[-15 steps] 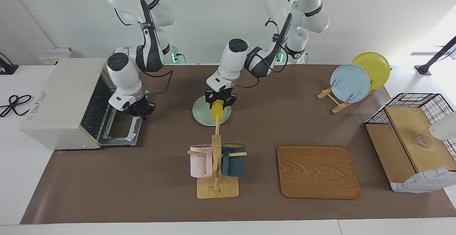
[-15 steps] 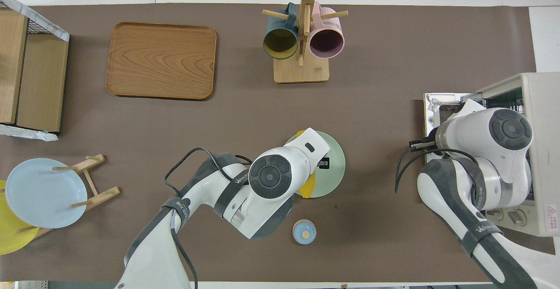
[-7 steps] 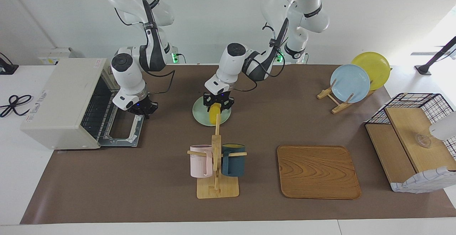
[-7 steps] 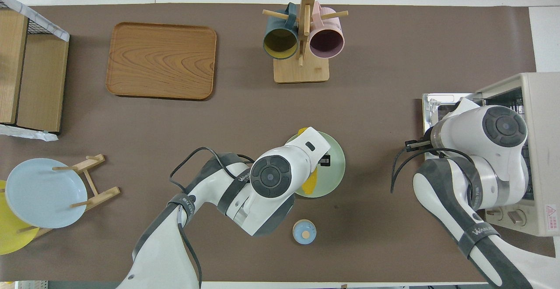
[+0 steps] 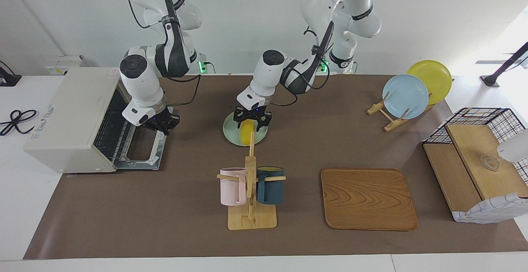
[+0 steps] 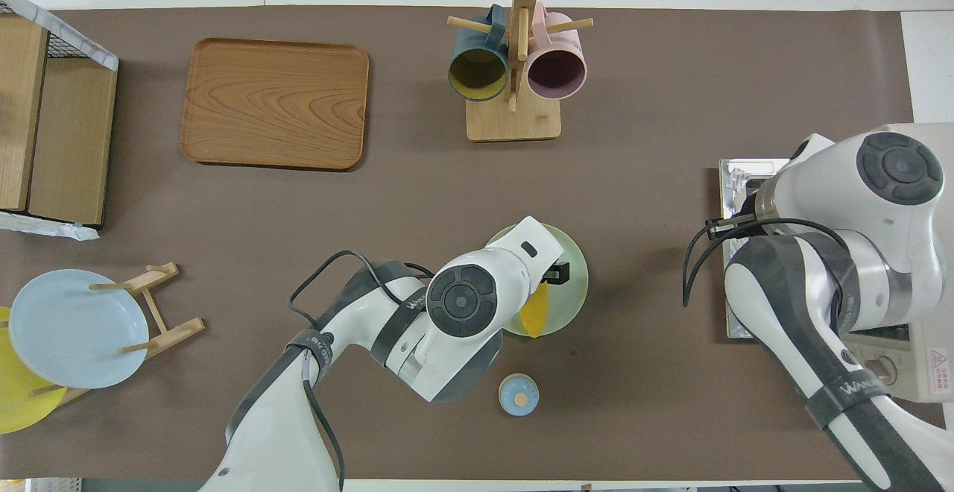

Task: Put corn in oven
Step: 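Lower the corn onto the green plate and open the left gripper, then grasp the plate rim with the right gripper while the left gripper withdraws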

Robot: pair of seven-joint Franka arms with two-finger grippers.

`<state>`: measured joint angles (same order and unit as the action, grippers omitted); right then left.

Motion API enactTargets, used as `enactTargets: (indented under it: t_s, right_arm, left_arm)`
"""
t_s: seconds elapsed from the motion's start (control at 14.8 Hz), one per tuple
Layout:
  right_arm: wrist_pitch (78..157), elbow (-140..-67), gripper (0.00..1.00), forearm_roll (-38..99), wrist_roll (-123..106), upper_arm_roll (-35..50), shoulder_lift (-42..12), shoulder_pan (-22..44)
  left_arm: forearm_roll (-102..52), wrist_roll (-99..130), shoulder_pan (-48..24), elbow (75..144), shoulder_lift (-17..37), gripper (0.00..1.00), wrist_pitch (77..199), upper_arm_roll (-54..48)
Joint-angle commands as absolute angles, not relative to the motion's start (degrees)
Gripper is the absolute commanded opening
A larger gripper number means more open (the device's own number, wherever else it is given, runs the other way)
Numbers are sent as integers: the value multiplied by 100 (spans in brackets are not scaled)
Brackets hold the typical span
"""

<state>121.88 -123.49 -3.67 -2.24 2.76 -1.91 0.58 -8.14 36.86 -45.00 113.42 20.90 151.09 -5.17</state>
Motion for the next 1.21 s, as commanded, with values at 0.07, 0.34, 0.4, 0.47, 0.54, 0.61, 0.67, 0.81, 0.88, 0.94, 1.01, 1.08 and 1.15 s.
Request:
enactTargets:
  t_s: [0.07,0.34,0.4,0.47,0.54,0.61,0.67,0.81,0.88,0.94,1.01,1.08,1.15]
  right_arm:
    - [11699,-12138,100,-142,-167,237,69,105]
    - [11365,-12120,100,185,-149,237,386,114]
    - [11329,-12120,100,185,-149,246,482,123]
    - [11320,-12129,100,185,-149,255,536,140]
    - [11320,-12129,100,185,-141,272,580,262]
    - [11329,-12103,100,185,-141,281,597,333]
    - [11312,-12059,100,185,-132,290,606,430]
    - [11294,-12041,100,185,-80,316,606,702]
    - [11285,-12006,100,185,78,360,606,868]
    - [11250,-11928,100,185,453,413,598,1079]
    - [11163,-11857,100,176,962,422,598,1342]
    - [11188,-11839,100,176,1524,422,598,1658]
    - [11232,-11769,100,2,2017,431,580,2044]
  left_arm:
    - [-817,3683,-4544,11276,1891,100,14715,-413]
    - [-809,3429,-4071,11276,1109,100,13617,-404]
    - [-809,3315,-3895,11268,942,100,13414,-413]
    - [-809,3244,-3711,11250,801,100,13229,-413]
    - [-809,3174,-3561,11198,704,100,13045,-396]
    - [-809,3068,-3403,11075,660,100,12817,-396]
    - [-809,2937,-3175,10926,650,100,12527,-387]
    - [-800,2577,-2735,10592,642,100,11999,-387]
    - [-791,2384,-2498,10443,633,100,11762,-387]
    - [-782,2182,-2270,10354,615,100,11551,-387]
    - [-782,1936,-2059,10319,520,100,11427,-378]
    - [-782,1768,-1830,10318,432,100,11356,-387]
    - [-782,1645,-1611,10318,344,100,11251,-387]
